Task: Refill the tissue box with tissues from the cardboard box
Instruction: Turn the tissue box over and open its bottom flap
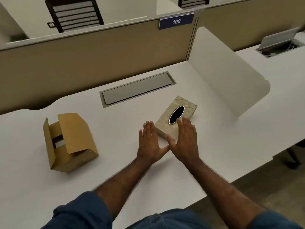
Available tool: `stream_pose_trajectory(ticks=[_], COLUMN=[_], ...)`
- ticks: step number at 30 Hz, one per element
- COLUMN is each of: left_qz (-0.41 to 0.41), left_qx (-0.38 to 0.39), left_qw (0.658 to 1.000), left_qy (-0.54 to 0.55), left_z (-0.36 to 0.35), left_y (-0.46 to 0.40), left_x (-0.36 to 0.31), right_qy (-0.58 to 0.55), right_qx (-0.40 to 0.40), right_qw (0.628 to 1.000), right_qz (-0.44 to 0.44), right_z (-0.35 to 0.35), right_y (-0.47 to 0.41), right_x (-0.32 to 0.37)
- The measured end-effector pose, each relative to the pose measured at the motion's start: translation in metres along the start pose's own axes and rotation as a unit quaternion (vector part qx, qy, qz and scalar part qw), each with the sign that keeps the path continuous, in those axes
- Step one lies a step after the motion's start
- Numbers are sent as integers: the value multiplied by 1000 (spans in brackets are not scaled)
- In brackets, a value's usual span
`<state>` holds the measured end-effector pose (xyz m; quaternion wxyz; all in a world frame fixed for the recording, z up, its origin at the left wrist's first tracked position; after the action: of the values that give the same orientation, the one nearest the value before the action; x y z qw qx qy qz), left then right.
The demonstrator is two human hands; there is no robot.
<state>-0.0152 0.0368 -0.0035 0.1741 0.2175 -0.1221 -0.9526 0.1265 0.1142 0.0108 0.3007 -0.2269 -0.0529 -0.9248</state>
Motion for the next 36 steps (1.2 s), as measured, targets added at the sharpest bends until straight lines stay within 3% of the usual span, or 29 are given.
stream_pose_trajectory(ticks=[4,9,13,17,23,29,36], left_qz=[34,34,40,33,19,-9,-48], left_qx=[11,3,-49,-41,-2,5,68], left_qw=[998,999,998,999,995,980,954], left_qy=[44,2,-16,-11,99,198,289], left_z=[5,6,6,3,15,37,48], left_y=[-20,-36,-40,-45,-53,-57,-59], left_x=[-29,-50,-52,-46,-28,-11,-8], right_qy=[-21,-42,-54,-43,-60,-194,-402], right_qx=[16,25,39,59,57,82,103], right_qw=[999,998,996,996,996,977,900], right_qz=[-38,-49,-52,-47,-18,-36,-133], right_z=[9,7,4,1,-7,-9,-14], right_y=[1,-1,0,-2,-2,-12,-34], right_x=[-38,-70,-86,-102,-110,-96,-81])
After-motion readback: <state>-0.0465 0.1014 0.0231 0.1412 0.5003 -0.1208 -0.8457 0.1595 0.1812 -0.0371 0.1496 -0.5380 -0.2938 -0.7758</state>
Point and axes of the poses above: each hand's wrist, its own y-axis away from the middle knuckle, its own z-axis out of the back of the hand, x = y × z, the point moved 4 cm from there along -y, towards the middle knuckle, and after that the axes turned 14 degrees about x, right-handed, at the moved point
